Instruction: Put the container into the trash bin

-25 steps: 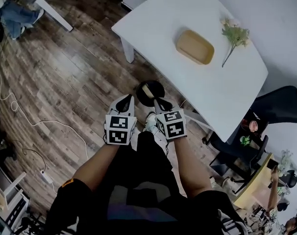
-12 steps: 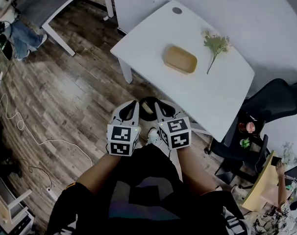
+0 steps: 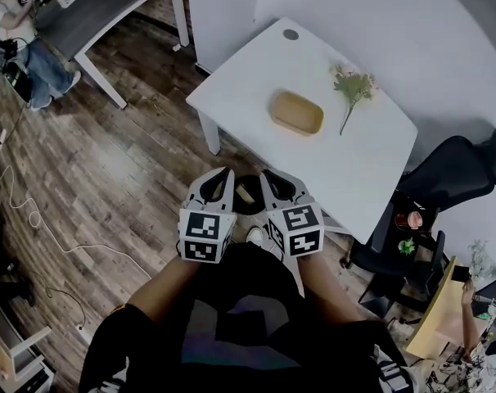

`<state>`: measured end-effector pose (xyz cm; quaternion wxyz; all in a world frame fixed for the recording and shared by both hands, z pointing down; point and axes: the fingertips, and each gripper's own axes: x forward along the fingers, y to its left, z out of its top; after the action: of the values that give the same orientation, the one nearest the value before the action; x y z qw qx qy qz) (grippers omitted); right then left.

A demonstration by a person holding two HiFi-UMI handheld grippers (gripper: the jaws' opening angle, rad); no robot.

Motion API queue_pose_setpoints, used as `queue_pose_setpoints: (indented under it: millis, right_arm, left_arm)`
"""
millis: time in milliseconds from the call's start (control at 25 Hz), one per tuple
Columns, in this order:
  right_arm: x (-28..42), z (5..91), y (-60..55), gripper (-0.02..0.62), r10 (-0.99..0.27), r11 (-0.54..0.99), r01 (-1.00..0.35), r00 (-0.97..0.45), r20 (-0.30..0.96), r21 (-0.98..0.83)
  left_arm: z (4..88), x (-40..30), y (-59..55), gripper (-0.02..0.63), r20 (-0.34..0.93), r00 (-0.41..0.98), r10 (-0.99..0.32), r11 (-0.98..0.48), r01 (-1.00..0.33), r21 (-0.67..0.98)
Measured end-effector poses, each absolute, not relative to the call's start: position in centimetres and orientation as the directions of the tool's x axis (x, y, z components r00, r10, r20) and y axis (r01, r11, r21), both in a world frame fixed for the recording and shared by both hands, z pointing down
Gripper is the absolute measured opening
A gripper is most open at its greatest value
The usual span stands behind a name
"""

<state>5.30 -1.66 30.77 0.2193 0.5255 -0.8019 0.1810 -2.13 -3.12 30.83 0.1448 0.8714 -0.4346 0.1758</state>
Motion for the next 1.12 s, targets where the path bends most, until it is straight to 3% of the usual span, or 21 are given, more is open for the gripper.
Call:
queue_pose_setpoints:
  millis: [680,1120]
  right_arm:
    - [9.8,31.6,-1.6,0.026,-0.742,0.433,-0.901,-0.356,0.568,0.0]
    - [15.3,33.4,-2.8,0.071,-0.717,0.486,-0.87,-0.347,0.604,0.077]
  left_arm:
    - [30.8,1.9,-2.9,0.008,0.448,0.54,-0.713,-0.565,-0.82,0.089]
    - [31.5,7.1,-2.2,0.008,0.474,0.497,-0.726,-0.534,-0.843,0.067]
